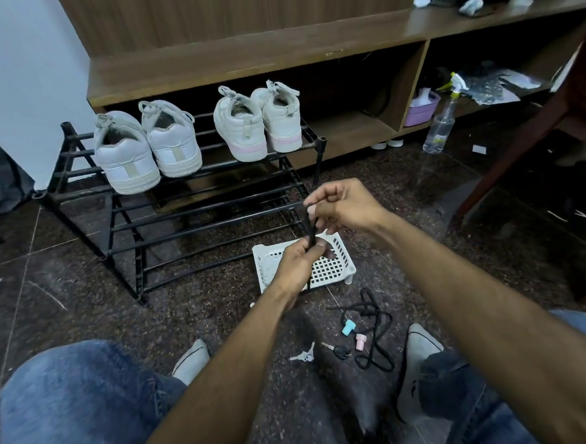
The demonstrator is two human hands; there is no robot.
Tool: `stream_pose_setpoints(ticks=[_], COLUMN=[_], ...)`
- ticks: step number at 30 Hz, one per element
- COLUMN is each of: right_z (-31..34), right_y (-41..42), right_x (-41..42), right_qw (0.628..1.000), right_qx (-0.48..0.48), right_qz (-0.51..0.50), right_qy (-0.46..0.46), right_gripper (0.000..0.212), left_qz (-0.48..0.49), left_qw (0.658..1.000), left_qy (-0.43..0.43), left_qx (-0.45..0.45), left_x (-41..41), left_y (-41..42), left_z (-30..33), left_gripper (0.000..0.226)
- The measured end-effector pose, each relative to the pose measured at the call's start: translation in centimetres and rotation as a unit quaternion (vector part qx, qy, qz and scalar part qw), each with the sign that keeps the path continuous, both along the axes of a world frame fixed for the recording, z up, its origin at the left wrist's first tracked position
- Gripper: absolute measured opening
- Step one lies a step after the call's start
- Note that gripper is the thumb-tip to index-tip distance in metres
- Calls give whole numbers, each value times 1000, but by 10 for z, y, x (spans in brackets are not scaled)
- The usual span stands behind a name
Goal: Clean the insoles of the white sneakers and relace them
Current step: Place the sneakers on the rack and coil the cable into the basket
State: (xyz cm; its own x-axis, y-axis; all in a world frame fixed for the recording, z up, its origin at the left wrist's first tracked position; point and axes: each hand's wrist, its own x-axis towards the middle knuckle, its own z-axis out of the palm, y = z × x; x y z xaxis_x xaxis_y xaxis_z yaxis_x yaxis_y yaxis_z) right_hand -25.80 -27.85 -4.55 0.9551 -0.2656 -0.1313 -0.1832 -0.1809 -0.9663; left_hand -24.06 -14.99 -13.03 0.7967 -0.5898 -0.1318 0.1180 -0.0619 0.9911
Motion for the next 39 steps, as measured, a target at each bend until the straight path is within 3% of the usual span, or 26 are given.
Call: stream_pose_setpoints(ticks=[3, 6, 12, 18, 23, 31, 36, 39], right_z=[-4, -18, -55, -83, -99, -97, -115, -127], right_y=[-13, -22, -21, 4, 26, 38, 52, 55], right_x=[-3, -9, -21, -29, -30, -17, 2, 10], right_qw=[995, 985, 955, 962, 967, 986, 1000, 999], right_qx=[41, 70, 141, 142, 135, 123, 15, -36], right_qz=[-92, -156, -256, -214, -183, -107, -5, -7], right_qy=[-11, 10, 49, 99, 112, 47, 5, 5], right_gripper=[14, 13, 11, 16, 15, 24, 38, 45], left_qz=[3, 67, 184, 213, 230, 248, 245, 249], left_qw=[1000, 992, 934, 868, 848, 878, 885, 885], left_qy=[19, 76, 214, 318, 336, 309, 301, 303], left_qx=[-16, -77, -219, -317, -339, -269, -256, -249], left_x=[3, 4, 18, 28, 25, 33, 41, 44], left_y=[8, 12, 12, 13, 14, 17, 15, 12], left_z=[-8, -5, -3, -3, 3, -11, -26, -34], left_gripper=[32, 36, 31, 31, 34, 31, 26, 33])
